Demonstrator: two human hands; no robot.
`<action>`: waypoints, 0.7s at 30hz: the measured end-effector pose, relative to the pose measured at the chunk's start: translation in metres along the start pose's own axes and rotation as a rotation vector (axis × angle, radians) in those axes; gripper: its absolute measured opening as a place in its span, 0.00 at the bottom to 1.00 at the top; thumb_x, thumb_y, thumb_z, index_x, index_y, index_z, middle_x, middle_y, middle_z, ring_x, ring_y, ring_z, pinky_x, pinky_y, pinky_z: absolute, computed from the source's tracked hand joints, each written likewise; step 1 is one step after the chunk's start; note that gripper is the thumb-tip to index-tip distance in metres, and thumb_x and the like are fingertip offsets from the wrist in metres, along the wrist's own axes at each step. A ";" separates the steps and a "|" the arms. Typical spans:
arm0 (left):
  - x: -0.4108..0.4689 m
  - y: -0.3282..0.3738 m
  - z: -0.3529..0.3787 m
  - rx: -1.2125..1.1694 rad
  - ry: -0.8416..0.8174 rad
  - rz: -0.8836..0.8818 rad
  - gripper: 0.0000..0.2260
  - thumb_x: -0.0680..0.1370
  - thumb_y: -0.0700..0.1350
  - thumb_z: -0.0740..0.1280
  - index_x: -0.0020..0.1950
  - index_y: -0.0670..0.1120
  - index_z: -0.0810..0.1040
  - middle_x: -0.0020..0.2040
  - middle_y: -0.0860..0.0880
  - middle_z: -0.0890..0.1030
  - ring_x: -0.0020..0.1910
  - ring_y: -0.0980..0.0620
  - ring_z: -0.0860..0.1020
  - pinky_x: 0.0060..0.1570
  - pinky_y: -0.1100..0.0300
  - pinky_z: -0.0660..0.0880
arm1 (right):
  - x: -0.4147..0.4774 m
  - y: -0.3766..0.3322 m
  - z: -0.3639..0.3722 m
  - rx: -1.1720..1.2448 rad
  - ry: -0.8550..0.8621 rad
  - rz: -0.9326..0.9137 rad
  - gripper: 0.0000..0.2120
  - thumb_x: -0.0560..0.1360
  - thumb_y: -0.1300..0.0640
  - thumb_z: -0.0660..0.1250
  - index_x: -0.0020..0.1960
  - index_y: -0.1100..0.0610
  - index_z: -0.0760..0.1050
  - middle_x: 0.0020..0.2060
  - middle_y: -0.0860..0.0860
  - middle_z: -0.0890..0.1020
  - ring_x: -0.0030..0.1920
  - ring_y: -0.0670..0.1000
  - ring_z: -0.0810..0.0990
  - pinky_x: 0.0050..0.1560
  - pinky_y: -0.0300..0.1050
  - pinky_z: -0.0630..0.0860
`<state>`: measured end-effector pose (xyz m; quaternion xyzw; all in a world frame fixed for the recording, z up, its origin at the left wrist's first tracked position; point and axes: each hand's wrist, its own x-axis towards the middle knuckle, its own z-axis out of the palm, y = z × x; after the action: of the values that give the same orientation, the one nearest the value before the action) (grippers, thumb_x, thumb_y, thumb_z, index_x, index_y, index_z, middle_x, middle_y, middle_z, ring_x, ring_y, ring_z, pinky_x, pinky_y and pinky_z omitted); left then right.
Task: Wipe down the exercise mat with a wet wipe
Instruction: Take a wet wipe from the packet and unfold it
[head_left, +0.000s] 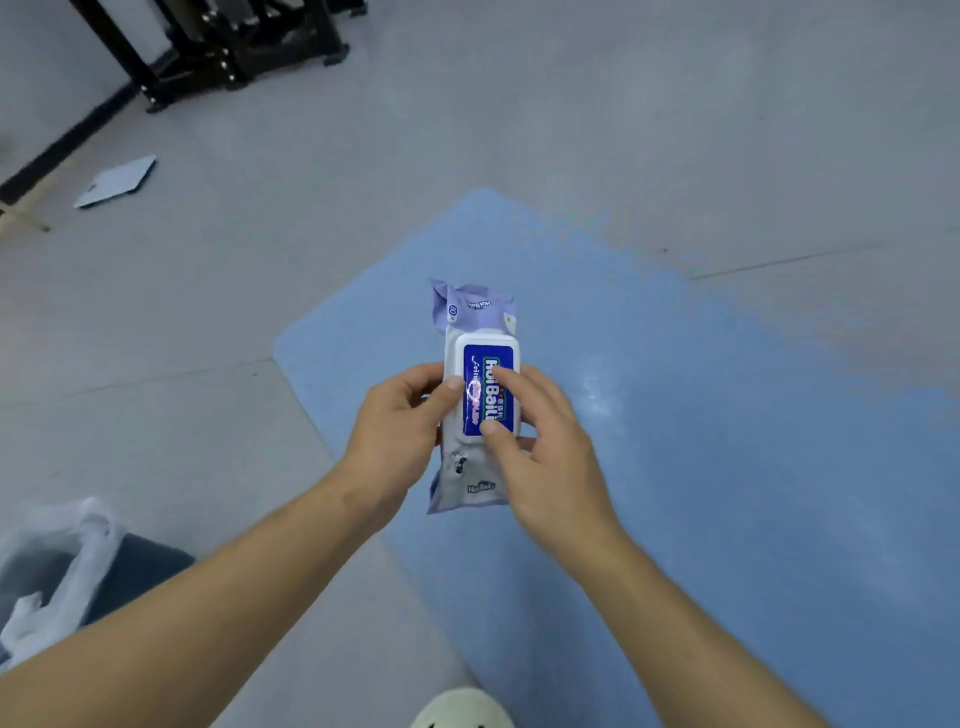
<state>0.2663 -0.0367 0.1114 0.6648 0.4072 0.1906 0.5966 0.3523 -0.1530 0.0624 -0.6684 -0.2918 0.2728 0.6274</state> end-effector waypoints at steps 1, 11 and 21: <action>0.003 0.011 0.017 -0.006 -0.057 0.018 0.09 0.84 0.41 0.65 0.59 0.43 0.84 0.52 0.46 0.87 0.49 0.49 0.85 0.49 0.53 0.83 | 0.000 -0.005 -0.019 -0.012 0.057 -0.013 0.22 0.81 0.60 0.67 0.74 0.49 0.73 0.72 0.42 0.70 0.68 0.43 0.74 0.65 0.50 0.77; -0.023 0.125 0.189 -0.112 -0.632 0.129 0.09 0.81 0.40 0.68 0.58 0.40 0.84 0.54 0.44 0.87 0.54 0.47 0.86 0.51 0.58 0.82 | -0.035 -0.072 -0.193 -0.164 0.743 -0.132 0.14 0.75 0.47 0.74 0.60 0.40 0.78 0.53 0.31 0.78 0.54 0.38 0.80 0.48 0.44 0.80; -0.112 0.181 0.346 -0.166 -1.030 0.132 0.08 0.82 0.41 0.67 0.53 0.40 0.85 0.52 0.43 0.87 0.47 0.49 0.86 0.45 0.62 0.81 | -0.136 -0.121 -0.323 -0.236 1.202 -0.088 0.16 0.72 0.42 0.77 0.56 0.42 0.77 0.48 0.36 0.83 0.49 0.44 0.84 0.48 0.53 0.82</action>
<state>0.5123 -0.3363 0.2347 0.6471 0.0019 -0.0920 0.7568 0.4901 -0.4667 0.2031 -0.7577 0.0574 -0.2119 0.6146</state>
